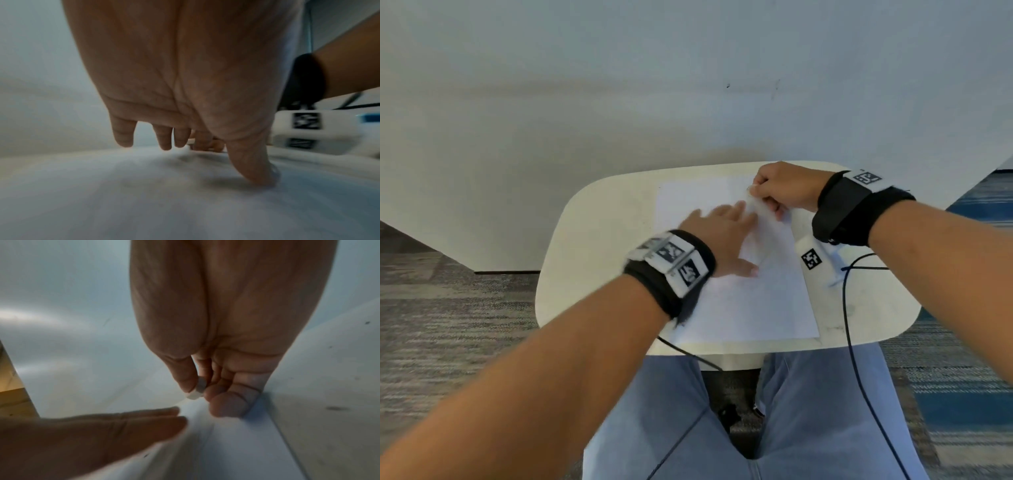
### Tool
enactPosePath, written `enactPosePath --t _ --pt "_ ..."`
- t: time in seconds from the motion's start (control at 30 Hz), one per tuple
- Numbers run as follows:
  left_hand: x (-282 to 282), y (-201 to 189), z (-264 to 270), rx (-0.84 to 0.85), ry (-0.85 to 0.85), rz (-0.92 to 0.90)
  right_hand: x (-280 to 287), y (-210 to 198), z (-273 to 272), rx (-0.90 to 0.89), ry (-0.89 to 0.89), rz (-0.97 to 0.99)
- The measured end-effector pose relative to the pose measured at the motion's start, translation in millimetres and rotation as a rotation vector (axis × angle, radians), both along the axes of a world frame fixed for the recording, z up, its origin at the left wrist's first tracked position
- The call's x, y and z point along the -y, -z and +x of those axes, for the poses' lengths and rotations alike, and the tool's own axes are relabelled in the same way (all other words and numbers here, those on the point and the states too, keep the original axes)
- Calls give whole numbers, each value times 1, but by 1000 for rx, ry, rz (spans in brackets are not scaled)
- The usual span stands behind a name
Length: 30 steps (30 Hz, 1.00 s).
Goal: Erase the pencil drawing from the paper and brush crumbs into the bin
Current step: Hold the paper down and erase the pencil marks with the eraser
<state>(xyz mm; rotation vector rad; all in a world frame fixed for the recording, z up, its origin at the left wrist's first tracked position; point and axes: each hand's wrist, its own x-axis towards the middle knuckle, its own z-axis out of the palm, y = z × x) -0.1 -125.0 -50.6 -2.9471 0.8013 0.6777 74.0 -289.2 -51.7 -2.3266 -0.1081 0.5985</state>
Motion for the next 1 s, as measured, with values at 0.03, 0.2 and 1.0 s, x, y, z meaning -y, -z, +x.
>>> enactPosePath --t 0.03,0.2,1.0 --pt "15 4 -9 -26 37 -17 -1 -1 0 -8 -1 4" --pt "29 22 -25 -107 -64 7 -5 -2 0 -22 -2 -15" --pt "-50 17 -30 -17 -474 158 -6 -4 -2 -63 21 -2"
